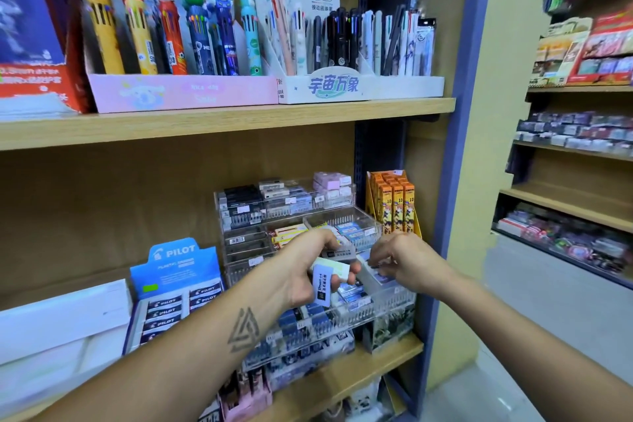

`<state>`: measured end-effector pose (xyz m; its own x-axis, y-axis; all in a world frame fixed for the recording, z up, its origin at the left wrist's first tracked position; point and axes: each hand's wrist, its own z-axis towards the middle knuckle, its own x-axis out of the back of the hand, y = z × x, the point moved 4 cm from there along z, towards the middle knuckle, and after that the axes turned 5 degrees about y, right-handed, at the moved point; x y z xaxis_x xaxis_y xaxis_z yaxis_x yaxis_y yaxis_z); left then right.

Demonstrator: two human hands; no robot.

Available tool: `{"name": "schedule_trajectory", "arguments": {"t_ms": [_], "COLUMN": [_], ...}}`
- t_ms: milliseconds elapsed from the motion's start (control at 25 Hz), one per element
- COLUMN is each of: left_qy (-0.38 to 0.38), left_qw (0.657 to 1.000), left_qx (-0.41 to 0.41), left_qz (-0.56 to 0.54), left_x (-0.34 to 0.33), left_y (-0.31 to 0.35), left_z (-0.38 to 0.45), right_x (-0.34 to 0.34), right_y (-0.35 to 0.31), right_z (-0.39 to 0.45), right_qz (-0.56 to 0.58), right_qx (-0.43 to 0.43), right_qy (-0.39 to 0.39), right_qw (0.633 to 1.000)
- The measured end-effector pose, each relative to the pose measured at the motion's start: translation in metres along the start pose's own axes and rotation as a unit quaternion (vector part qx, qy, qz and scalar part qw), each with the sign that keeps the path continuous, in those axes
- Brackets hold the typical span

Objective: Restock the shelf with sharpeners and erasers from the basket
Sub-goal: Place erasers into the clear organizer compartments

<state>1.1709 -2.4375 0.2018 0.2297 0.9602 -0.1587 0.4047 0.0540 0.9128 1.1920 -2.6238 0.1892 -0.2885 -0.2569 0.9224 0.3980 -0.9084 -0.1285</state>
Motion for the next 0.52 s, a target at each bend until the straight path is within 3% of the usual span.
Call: {"name": "schedule_trajectory", "arguments": {"t_ms": [120, 200, 280, 360, 440, 520], "left_qy": [-0.013, -0.010, 0.009, 0.050, 0.091, 0.109], "left_qw": [1.000, 1.000, 0.999, 0.997, 0.989, 0.981], "left_qx": [-0.017, -0.025, -0.023, -0.030, -0.036, -0.043], "left_qz": [0.007, 0.001, -0.021, -0.058, -0.112, -0.154], "left_x": [0.001, 0.003, 0.007, 0.013, 0.022, 0.029], "left_y": [-0.001, -0.001, 0.001, 0.004, 0.008, 0.011], "left_z": [-0.005, -0.005, -0.002, 0.002, 0.008, 0.013], "right_x": [0.009, 0.026, 0.043, 0.052, 0.048, 0.042], "right_y": [-0.006, -0.018, -0.040, -0.065, -0.083, -0.092], "right_z": [0.000, 0.001, -0.001, -0.003, -0.003, -0.001], "right_qz": [-0.026, 0.091, 0.301, 0.451, 0.502, 0.494], "right_qx": [-0.023, -0.058, -0.081, -0.083, -0.096, -0.124], "right_qy": [-0.021, 0.031, 0.076, 0.061, 0.020, -0.012], "right_qw": [0.999, 0.994, 0.947, 0.887, 0.859, 0.861]}}
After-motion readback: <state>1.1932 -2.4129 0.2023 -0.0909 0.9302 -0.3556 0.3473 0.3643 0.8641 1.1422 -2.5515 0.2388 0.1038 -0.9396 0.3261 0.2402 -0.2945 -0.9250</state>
